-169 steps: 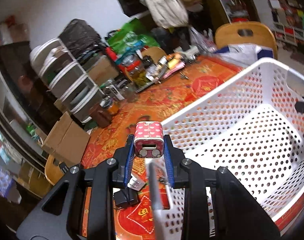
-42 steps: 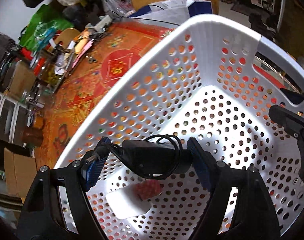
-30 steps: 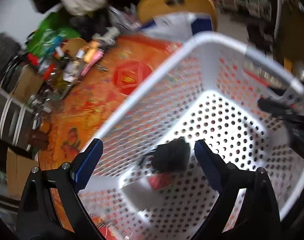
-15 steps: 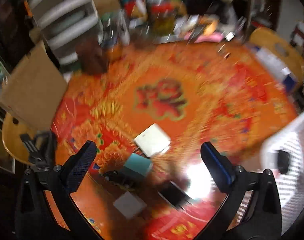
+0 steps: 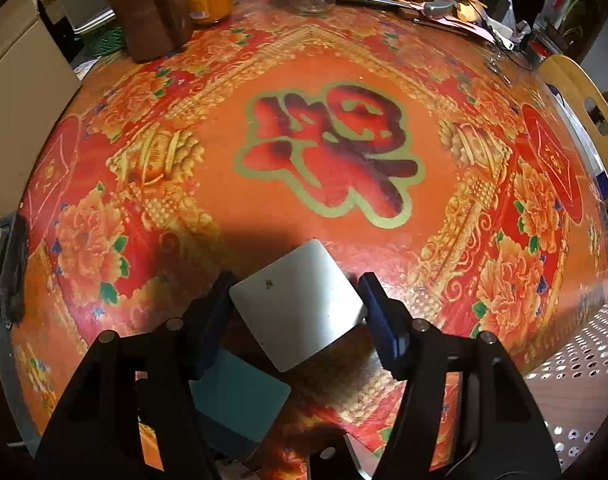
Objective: Organize rigid objects
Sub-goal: 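Grasp the white square card with the left tool, then carry the white card over the basket and lower it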
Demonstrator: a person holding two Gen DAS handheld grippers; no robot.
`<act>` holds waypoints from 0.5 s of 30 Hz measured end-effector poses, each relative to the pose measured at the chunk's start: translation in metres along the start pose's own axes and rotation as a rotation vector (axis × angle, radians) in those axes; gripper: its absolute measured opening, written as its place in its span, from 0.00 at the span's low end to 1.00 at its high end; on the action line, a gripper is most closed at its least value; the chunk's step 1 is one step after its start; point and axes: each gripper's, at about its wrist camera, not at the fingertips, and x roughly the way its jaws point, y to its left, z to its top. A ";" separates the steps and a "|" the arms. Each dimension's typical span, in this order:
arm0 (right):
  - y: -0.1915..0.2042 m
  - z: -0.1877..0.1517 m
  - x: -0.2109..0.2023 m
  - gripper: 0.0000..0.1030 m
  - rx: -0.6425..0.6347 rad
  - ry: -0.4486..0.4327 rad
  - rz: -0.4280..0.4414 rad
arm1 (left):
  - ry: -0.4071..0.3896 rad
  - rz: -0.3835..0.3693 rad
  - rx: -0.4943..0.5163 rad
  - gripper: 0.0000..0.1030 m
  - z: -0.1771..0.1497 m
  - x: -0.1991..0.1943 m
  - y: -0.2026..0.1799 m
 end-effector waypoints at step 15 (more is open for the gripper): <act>0.000 0.001 0.000 0.20 0.000 -0.007 0.006 | -0.417 0.220 0.046 0.59 -0.037 -0.144 -0.038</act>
